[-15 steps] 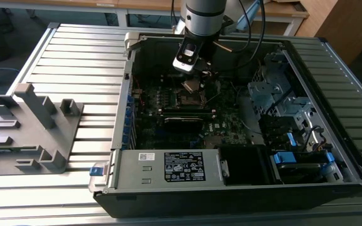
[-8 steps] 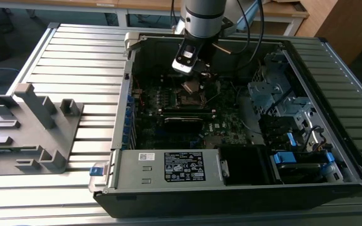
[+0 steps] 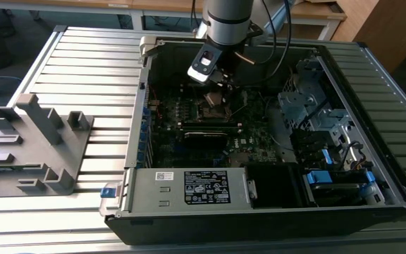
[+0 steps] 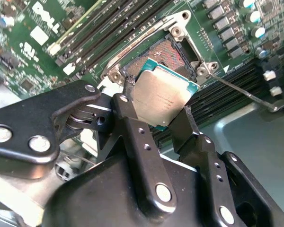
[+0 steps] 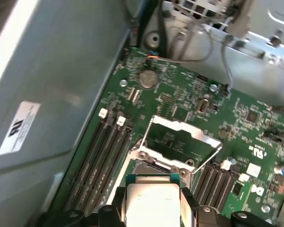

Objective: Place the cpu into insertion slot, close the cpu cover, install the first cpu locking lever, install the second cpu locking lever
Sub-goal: 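Place the cpu into insertion slot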

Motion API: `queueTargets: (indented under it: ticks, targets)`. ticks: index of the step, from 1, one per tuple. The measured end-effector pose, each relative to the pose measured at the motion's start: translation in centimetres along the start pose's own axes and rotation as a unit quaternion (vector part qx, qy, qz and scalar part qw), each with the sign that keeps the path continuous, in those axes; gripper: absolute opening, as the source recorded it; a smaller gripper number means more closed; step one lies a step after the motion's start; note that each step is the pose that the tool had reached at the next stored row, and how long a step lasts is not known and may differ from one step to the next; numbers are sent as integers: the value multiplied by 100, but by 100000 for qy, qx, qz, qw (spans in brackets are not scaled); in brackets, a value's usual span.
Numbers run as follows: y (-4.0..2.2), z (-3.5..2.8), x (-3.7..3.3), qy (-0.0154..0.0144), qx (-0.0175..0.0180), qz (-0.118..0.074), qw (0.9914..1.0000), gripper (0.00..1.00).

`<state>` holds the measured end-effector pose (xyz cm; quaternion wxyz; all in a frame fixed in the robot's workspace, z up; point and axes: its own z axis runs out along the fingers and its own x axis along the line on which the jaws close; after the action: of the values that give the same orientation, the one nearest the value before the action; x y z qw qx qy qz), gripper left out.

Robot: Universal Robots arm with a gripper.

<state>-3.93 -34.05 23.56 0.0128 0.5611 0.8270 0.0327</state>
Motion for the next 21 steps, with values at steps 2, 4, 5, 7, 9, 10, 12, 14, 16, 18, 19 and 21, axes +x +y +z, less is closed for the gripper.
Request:
queueTargets:
  ticks: [2, 4, 5, 7, 9, 10, 12, 14, 16, 18, 19, 21]
  targets:
    - [-1, 8, 0, -128, -22, 1833, 99983, 54]
    - [-1, 8, 0, -147, -20, 2078, 99978, 54]
    - [-1, 8, 0, -149, -24, 2086, 99978, 54]
    - [-1, 9, 0, -145, -29, 2101, 99978, 54]
    - [-1, 9, 0, -146, -29, 2130, 99977, 54]
    - [-1, 9, 0, -156, -32, 2239, 99975, 54]
    - [-1, 10, 0, -201, -48, 2976, 99955, 54]
    - [-1, 10, 0, -249, -55, 3658, 99933, 54]
    - [-1, 11, 0, -264, -59, 3860, 99925, 54]
    - [-1, 11, 0, -266, -58, 3880, 99924, 54]
    - [-1, 11, 0, -263, -60, 3880, 99924, 54]
    - [-1, 11, 0, -266, -60, 3882, 99924, 54]
